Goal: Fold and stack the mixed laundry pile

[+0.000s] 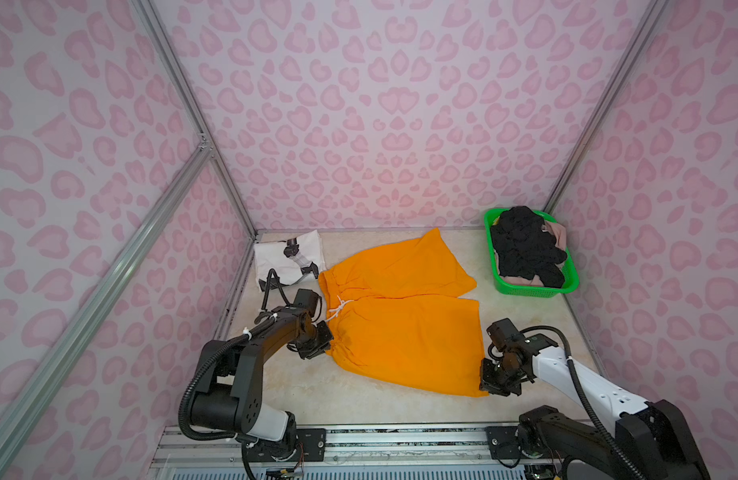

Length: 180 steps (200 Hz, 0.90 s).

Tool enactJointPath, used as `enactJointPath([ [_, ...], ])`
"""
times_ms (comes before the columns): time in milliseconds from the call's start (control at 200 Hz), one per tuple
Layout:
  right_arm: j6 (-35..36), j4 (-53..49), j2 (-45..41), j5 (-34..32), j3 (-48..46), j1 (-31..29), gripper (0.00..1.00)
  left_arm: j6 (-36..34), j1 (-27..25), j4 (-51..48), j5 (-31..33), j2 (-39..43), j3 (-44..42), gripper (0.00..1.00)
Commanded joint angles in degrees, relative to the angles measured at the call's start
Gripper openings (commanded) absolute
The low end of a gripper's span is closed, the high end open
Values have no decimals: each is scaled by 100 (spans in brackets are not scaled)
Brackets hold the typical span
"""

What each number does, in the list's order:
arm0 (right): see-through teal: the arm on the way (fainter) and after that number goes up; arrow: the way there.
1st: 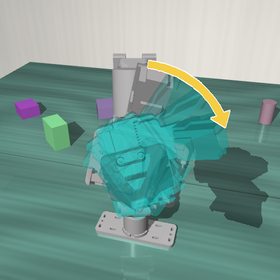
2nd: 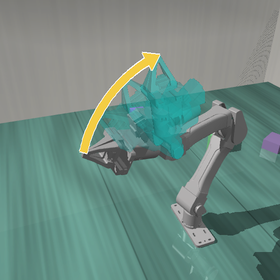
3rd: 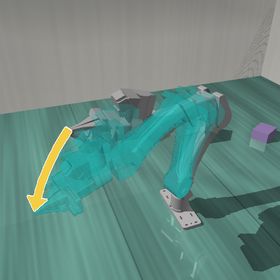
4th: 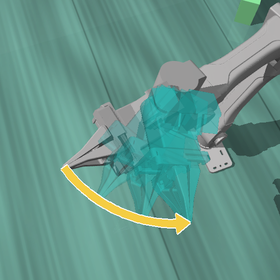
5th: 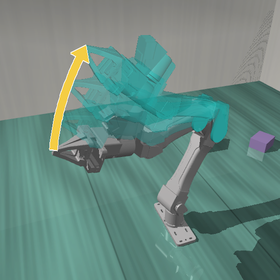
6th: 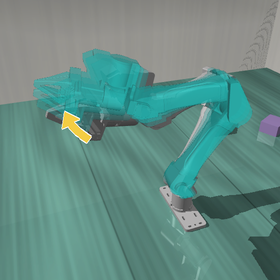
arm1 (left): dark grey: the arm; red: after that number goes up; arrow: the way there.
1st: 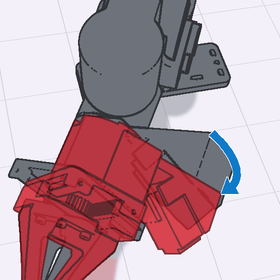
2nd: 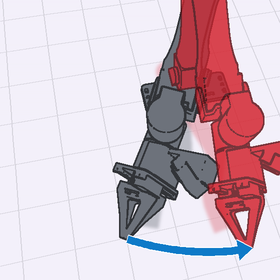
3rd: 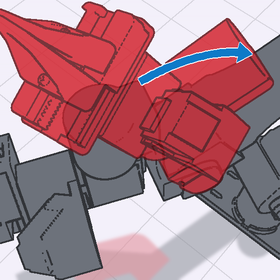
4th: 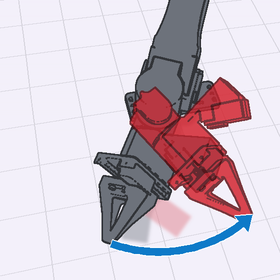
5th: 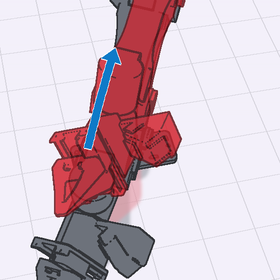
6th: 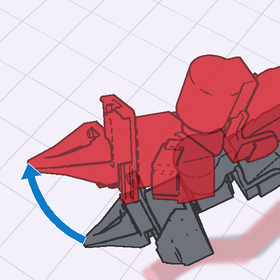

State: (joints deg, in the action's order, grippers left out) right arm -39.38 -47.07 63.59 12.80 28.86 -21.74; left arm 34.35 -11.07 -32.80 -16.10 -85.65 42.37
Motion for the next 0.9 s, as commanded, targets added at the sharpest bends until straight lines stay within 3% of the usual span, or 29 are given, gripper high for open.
enactJointPath([
  [0,39,35,13,82,26,5,10,-6,-3,-336,332,8,-28,12],
  [100,119,-96,-38,20,138,3,0,-25,-5,-512,353,125,13,7],
  [185,195,-321,-171,-132,278,1,0,-59,-5,-779,400,302,61,3],
  [455,231,-863,-661,-621,792,2,0,-130,-136,-1906,460,940,361,2],
  [660,472,-1518,-1086,-1401,1687,4,0,-283,-571,-2751,453,1083,766,2],
  [895,705,-1997,-1618,-2268,2524,85,0,-438,-1142,-3548,-4,1297,1197,2],
])
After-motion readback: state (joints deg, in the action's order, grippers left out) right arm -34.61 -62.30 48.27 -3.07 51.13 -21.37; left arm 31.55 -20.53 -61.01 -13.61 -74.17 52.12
